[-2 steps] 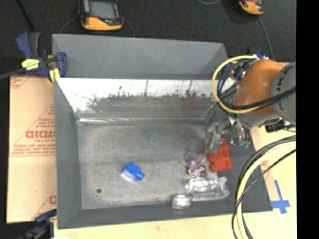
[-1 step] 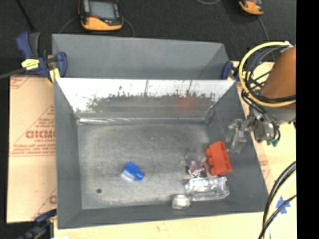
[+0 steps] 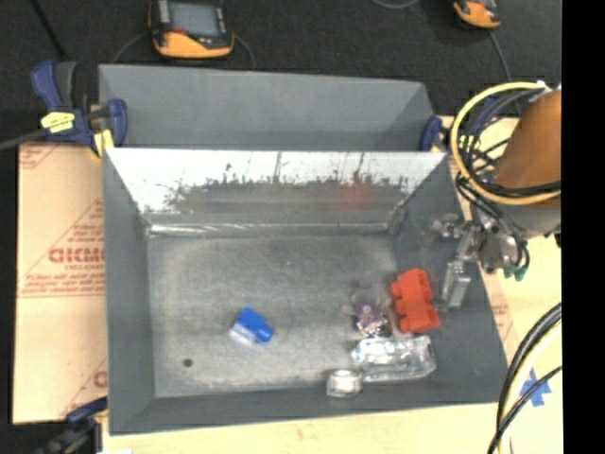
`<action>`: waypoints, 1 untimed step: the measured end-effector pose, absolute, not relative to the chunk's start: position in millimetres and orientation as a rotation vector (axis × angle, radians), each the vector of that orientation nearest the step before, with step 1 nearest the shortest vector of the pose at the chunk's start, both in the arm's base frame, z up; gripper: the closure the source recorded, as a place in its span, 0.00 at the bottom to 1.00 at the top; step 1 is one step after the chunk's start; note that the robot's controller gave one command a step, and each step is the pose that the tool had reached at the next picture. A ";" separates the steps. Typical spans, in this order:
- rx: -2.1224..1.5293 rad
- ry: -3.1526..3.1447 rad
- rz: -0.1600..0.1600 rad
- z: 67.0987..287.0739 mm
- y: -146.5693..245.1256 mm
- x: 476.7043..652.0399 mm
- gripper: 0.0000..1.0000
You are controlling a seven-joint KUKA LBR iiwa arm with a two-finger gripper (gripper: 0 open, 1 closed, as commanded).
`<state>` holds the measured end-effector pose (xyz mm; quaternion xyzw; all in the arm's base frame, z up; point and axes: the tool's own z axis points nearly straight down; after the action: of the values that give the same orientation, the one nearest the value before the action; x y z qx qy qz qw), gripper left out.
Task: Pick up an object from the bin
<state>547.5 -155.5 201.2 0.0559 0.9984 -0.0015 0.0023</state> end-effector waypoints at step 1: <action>-0.365 3.124 -0.001 81.9 -151.0 501.0 0.00</action>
Offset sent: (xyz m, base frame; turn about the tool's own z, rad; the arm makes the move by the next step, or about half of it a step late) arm -0.0463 0.0062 -0.1200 -0.3466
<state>501.0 -151.0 81.9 -0.1162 0.9932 -0.0003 -0.0019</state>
